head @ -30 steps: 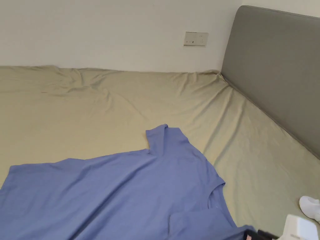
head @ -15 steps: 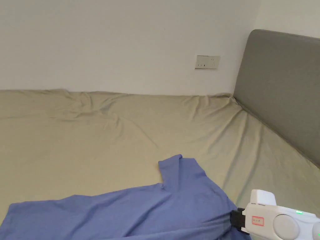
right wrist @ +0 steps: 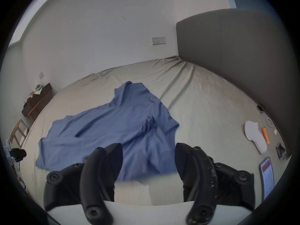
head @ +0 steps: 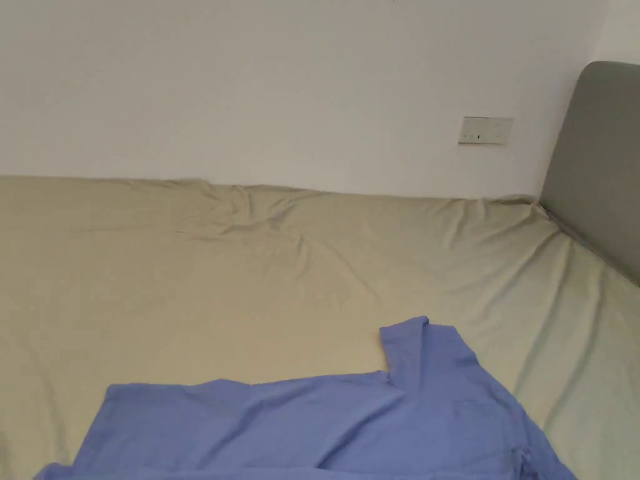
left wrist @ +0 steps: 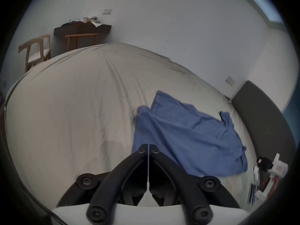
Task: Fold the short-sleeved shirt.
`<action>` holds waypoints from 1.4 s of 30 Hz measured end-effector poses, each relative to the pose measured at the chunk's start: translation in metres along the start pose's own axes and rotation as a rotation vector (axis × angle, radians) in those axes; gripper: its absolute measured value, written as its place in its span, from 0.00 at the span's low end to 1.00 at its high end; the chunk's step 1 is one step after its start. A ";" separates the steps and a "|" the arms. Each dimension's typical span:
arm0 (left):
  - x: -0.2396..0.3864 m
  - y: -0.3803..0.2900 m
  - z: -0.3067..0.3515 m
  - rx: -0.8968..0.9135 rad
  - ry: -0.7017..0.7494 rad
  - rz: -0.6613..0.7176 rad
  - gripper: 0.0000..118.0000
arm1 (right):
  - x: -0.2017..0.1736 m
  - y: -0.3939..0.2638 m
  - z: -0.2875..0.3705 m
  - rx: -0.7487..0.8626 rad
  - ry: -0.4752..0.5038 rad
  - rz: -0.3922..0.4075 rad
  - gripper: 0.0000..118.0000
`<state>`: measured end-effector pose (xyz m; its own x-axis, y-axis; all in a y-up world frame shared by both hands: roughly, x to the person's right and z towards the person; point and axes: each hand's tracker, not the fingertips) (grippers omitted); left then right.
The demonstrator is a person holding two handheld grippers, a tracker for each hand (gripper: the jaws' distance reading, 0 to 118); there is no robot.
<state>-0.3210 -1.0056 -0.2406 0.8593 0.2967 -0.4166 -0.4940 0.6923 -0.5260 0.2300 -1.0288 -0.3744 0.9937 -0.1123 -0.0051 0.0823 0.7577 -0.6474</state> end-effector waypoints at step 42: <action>-0.007 -0.028 -0.100 -0.256 0.039 -0.157 0.00 | 0.030 -0.021 -0.030 -0.218 -0.094 -0.043 0.68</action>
<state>-0.3264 -1.0929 -0.2966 0.9244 0.1707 -0.3412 -0.3775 0.5379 -0.7538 0.2560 -1.0677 -0.3839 0.9932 -0.0728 0.0904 0.1160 0.5961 -0.7945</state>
